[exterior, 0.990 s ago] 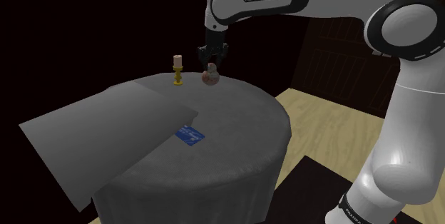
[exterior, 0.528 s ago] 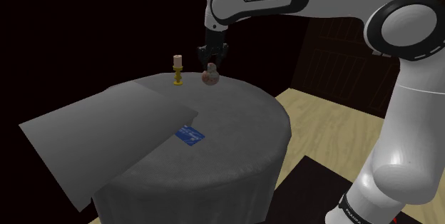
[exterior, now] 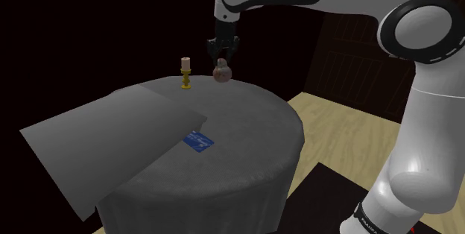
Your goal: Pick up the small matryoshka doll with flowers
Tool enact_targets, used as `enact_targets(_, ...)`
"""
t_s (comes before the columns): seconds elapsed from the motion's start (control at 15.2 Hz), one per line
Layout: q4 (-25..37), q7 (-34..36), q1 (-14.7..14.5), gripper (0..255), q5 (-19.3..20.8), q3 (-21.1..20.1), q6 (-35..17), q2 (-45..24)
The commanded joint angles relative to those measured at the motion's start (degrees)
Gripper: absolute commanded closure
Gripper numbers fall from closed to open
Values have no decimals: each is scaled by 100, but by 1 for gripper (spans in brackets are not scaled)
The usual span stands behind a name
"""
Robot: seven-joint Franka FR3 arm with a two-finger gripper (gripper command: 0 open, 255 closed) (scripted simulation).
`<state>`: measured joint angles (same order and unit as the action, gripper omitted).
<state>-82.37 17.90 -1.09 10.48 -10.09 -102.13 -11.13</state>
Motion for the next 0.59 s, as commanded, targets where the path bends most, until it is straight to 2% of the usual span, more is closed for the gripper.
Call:
enact_targets(0.0, 220, -19, -12, 255, 3, -4, 180, -39)
enact_targets(0.4, 923, -75, -53, 255, 28, -13, 715, -207)
enact_targets(0.53, 941, -77, -55, 255, 28, -13, 729, -212)
